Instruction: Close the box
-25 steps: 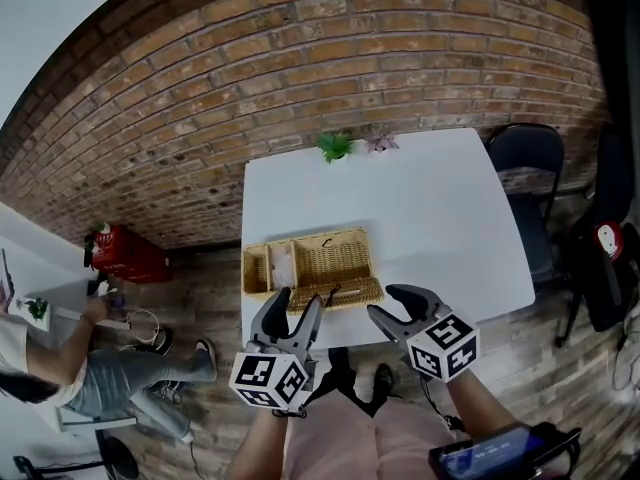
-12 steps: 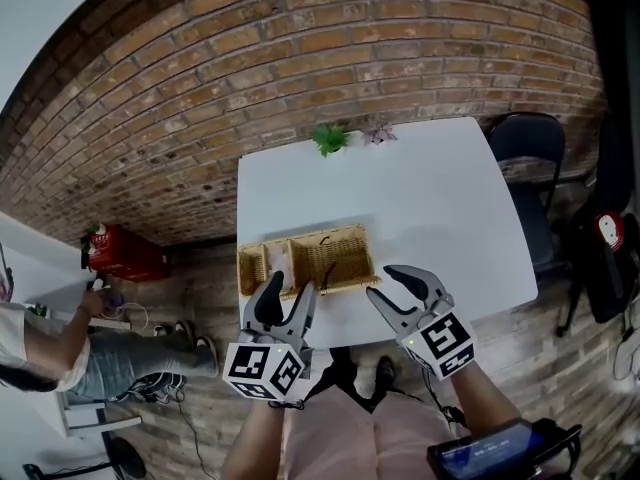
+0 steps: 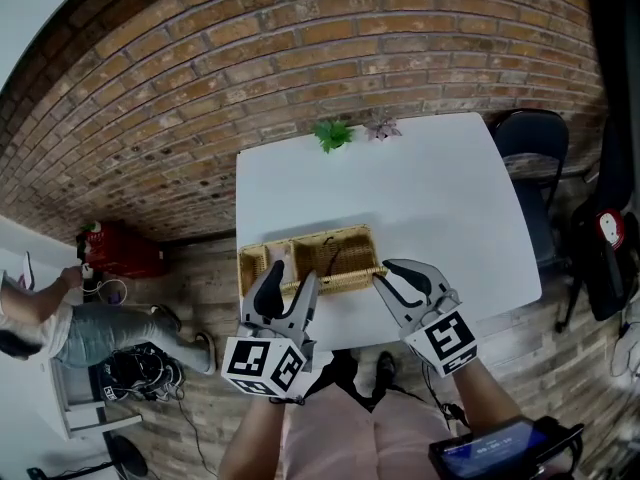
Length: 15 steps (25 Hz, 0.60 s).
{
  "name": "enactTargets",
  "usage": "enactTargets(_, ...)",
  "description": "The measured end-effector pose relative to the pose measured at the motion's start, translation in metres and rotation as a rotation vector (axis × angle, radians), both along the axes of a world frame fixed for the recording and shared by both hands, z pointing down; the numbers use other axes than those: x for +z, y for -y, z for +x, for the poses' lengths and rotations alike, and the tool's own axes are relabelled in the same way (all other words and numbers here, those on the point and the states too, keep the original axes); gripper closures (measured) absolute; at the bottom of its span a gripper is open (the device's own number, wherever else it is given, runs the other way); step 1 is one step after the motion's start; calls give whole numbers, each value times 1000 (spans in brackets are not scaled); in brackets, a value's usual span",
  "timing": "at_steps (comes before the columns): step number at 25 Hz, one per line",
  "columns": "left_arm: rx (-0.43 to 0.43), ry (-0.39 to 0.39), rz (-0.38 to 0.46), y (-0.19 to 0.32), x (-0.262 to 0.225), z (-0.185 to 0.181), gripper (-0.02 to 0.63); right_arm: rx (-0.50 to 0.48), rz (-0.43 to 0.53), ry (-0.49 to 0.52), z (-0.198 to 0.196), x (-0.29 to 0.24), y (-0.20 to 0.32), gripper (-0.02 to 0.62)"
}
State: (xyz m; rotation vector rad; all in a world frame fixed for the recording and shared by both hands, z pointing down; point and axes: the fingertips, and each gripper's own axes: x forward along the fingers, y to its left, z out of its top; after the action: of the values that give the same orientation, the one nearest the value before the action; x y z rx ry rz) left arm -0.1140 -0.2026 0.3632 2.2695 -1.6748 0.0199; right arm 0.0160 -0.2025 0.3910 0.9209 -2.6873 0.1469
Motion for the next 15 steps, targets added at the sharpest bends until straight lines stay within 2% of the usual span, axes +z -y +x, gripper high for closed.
enactTargets(5,-58,-9,32,7,-8,-17,364,19,9,-10,-3,0,16,515)
enactTargets(9,-97,-13,45,12,-12,-32,364,52,-19,-7,-4,5,30,514)
enactTargets(15,-108,-19,39,16,-9,-44,364,80,-43,-12,-6,15,49,506)
